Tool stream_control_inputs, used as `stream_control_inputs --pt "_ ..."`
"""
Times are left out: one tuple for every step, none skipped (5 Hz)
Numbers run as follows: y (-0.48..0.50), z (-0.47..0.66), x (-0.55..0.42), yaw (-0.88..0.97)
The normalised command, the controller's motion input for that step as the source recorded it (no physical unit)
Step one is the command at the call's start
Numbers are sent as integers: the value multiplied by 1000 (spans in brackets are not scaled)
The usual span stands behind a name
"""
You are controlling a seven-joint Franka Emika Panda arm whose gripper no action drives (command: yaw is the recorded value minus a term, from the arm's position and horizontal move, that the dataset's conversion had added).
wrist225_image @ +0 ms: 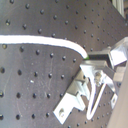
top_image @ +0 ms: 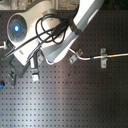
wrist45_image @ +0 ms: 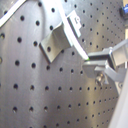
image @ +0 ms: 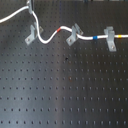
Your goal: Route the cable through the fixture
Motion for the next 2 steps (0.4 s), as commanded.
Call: stream_control_inputs --pt "85 -32 94 180" --pt "98 57 -122 0"
